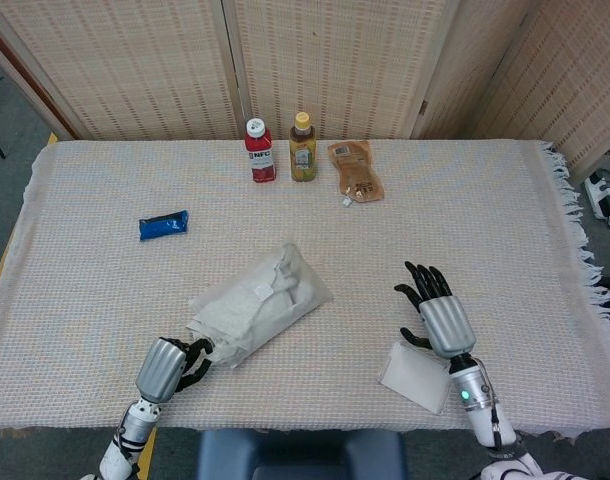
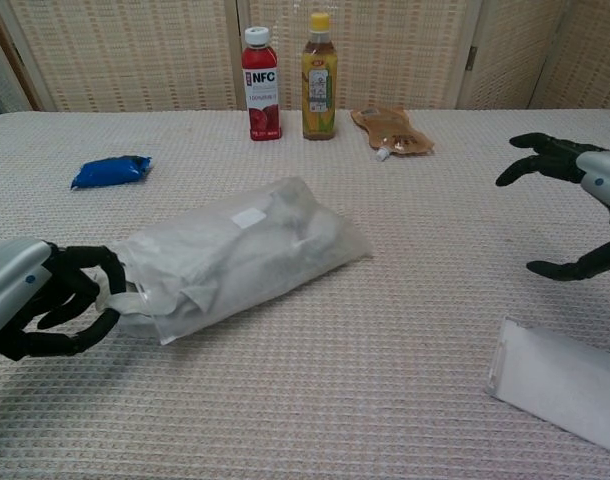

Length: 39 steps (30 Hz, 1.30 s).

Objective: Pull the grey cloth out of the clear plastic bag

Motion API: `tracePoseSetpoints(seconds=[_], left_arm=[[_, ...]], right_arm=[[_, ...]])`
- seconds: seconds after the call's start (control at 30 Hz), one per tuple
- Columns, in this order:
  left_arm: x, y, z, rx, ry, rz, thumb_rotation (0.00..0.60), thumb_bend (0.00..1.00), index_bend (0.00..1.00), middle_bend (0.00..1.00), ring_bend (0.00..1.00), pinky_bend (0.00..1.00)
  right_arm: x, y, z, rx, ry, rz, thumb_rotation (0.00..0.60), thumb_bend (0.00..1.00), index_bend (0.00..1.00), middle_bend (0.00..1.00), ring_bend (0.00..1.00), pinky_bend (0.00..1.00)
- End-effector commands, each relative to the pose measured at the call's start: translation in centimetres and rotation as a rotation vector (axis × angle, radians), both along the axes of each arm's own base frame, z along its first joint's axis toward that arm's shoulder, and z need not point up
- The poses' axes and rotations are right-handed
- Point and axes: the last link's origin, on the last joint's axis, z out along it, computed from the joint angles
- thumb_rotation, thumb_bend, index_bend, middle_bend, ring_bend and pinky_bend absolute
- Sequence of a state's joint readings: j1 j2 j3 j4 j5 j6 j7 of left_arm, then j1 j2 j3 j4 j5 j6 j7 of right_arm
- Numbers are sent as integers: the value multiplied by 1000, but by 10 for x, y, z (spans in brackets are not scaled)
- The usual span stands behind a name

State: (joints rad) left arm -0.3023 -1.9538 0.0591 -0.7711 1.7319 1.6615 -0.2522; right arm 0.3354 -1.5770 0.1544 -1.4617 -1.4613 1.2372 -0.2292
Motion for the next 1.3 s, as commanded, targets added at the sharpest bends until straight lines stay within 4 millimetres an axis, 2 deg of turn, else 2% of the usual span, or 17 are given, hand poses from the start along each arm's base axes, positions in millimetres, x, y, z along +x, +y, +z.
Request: tracePoseSetpoints(seconds=[0.03,0.13,0.3,0.43,0.73,0.93,1.3], left_arm=[[1,1,0,-3,-1,-2,600,560,705,1000,1000,1000],[2,2,0,-6,-6,-6,600,560,705,1000,1000,1000],[4,3,1,-7,-7,-11,600,560,705,1000,1000,1000],[5,4,3,-5,-11,-16,600,560,706,1000,1000,1000],[3,9,6,-8,-18,-9,600,561,705,1000,1000,1000],[2,12,6,-6,-16,-4,600,562,705,1000,1000,1000],[2,16,8,-2,-13,-2,600,562,706,1000,1000,1000]], right_arm=[[14,-21,-26,16,-57,-44,600,182,412,0,0,0],[24,-29,-43,30,-98,-61,600,182,468,0,0,0],[37,-43,-63,18,-147,-77,600,195,504,0,0,0],[46,-58,-75,15,-184,-103,600,236,510,2,0,0],[61,-76,-95,40,-204,-132,600,290,509,5,0,0],[70,-79,-102,71,-211,-143,600,293,474,0,0,0],[74,-71,-107,114,-208,-144,600,297,449,0,0,0]])
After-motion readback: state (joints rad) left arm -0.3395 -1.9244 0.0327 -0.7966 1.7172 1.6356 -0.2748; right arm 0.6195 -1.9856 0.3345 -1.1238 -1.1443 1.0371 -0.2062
